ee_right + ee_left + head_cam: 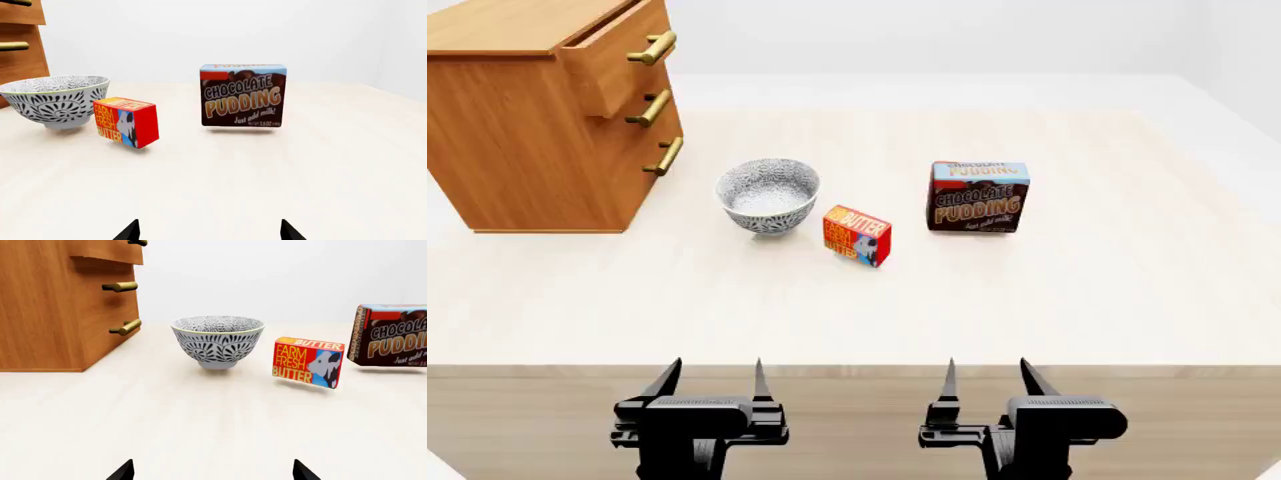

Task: Put the butter at the back in the top drawer of the cabinet and close it.

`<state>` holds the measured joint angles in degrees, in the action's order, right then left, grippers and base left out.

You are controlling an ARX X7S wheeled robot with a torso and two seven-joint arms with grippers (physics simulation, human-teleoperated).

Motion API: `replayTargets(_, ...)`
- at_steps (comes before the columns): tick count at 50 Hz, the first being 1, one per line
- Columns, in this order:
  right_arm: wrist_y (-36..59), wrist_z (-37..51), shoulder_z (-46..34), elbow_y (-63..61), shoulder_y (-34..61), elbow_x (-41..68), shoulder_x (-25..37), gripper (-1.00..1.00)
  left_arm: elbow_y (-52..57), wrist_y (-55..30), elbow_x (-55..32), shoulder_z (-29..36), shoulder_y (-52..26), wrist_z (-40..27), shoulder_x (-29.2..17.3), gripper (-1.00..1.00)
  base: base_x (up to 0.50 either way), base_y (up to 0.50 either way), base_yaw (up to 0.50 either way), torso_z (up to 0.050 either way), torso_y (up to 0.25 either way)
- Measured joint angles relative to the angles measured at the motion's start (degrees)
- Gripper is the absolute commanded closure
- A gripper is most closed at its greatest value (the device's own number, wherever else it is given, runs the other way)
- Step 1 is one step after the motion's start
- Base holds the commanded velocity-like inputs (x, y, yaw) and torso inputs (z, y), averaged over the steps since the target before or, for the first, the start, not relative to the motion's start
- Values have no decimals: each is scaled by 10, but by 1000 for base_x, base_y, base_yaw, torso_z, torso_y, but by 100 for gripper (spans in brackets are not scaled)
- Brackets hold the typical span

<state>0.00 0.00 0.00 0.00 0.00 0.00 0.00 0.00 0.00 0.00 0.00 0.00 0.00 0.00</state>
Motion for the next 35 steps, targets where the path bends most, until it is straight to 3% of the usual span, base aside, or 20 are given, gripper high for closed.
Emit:
replayTargets(17, -3, 24, -21, 1, 1, 24, 19, -100, 0, 2, -21, 23, 0, -23, -20, -100, 0, 10, 0, 0, 0)
replayTargets(35, -2, 46, -42, 2, 2, 41, 37, -100, 0, 2, -39, 43, -2, -43, -37, -100, 0, 491, 0, 0, 0)
